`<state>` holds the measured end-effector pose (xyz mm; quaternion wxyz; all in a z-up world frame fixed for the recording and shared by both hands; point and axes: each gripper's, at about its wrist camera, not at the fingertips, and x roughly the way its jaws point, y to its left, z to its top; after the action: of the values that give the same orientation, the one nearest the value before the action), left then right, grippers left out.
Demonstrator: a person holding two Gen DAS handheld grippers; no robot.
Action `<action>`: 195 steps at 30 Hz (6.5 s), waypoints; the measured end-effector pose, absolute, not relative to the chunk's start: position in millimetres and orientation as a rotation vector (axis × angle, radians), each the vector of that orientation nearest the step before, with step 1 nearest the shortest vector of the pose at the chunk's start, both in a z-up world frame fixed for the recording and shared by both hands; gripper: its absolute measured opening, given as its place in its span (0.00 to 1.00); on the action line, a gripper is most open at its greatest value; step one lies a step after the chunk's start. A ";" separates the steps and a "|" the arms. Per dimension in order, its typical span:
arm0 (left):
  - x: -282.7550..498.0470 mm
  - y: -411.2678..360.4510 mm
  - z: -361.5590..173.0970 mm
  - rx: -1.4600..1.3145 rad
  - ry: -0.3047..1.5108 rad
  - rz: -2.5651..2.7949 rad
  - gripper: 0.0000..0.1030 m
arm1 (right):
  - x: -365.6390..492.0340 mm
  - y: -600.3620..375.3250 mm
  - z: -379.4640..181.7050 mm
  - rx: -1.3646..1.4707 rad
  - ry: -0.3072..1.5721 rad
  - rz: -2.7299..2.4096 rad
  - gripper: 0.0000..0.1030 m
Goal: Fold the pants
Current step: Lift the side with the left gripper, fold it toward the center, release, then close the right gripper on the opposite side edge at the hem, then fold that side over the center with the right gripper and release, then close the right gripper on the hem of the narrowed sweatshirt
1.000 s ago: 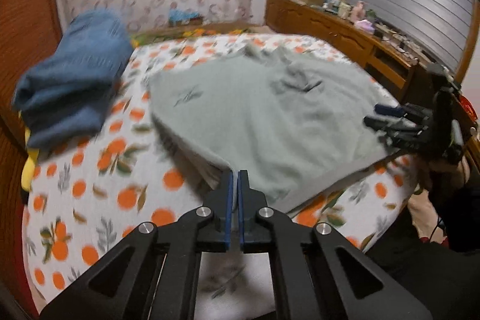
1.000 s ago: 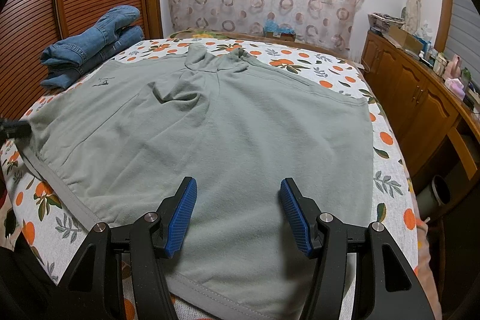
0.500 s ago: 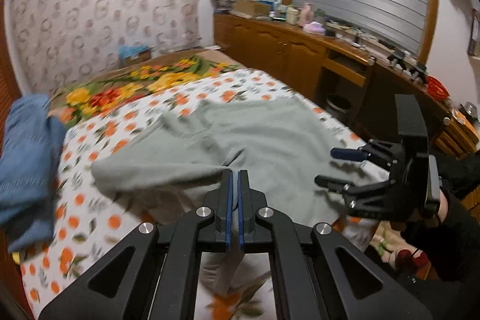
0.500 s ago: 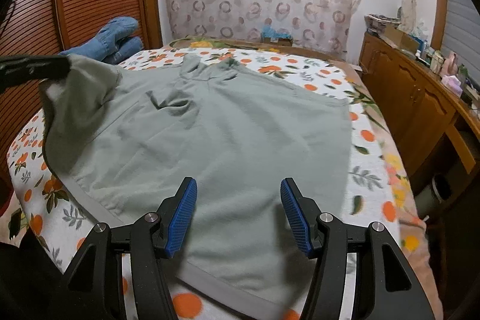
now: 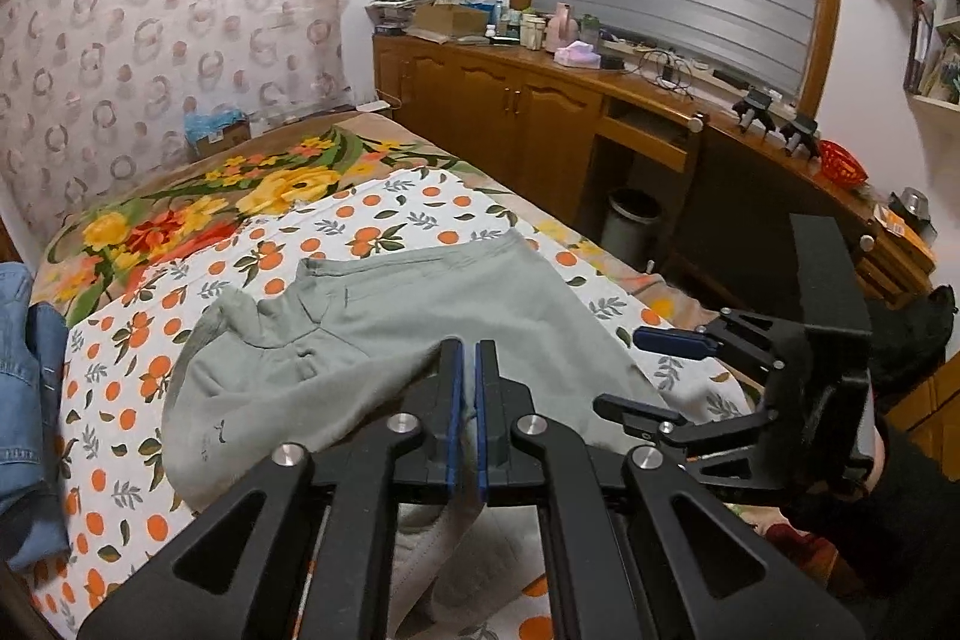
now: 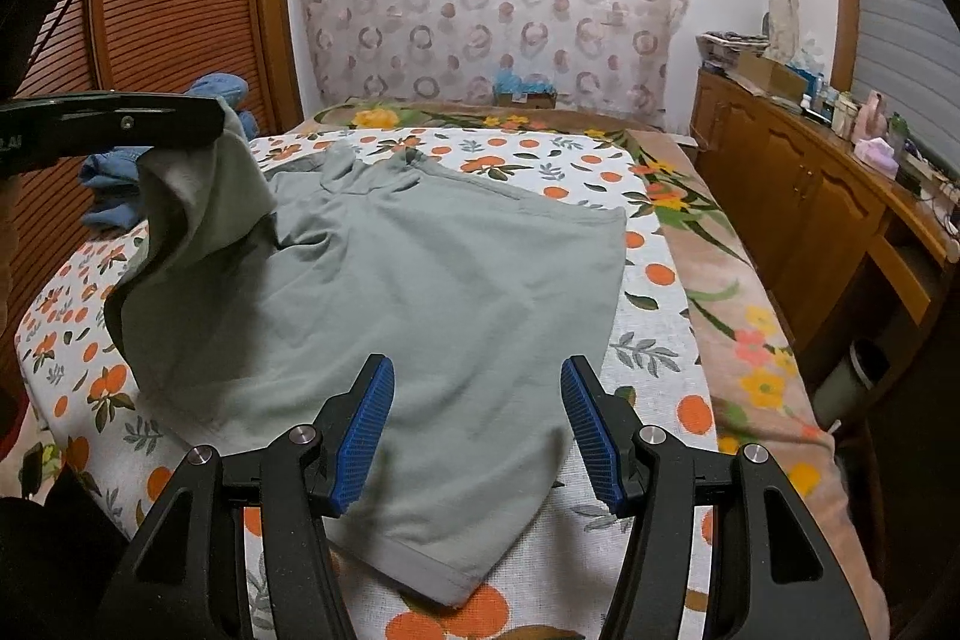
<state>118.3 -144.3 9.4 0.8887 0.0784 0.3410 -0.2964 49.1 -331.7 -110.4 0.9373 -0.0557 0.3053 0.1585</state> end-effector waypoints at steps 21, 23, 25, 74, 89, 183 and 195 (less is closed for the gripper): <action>121.4 -85.5 -23.7 0.145 0.708 -0.426 0.80 | 59.3 -309.2 -114.0 -0.089 0.623 0.404 0.58; 121.4 -79.8 -30.8 0.137 0.723 -0.418 0.80 | 57.8 -303.6 -115.3 -0.090 0.630 0.420 0.58; 120.7 -74.3 -39.6 0.124 0.748 -0.417 0.80 | 57.8 -298.4 -117.7 -0.095 0.637 0.432 0.58; 106.4 -64.2 -66.5 0.059 0.772 -0.413 0.80 | 0.6 -329.1 -80.2 -0.129 0.518 0.392 0.05; 107.6 -70.8 -71.3 0.075 0.787 -0.419 0.80 | -19.1 -344.9 -95.4 -0.113 0.619 0.336 0.05; 122.1 -28.4 -67.4 0.048 0.748 -0.319 0.80 | 129.4 -274.9 -63.6 -0.187 0.644 0.509 0.05; 121.6 -45.5 -69.5 0.067 0.758 -0.348 0.80 | 159.1 -328.7 -56.1 -0.158 0.672 0.329 0.05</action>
<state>121.6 -45.5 -69.5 0.9138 0.0327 0.3680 -0.1688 159.1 -328.7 -56.1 0.9278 -0.0771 0.3280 0.1604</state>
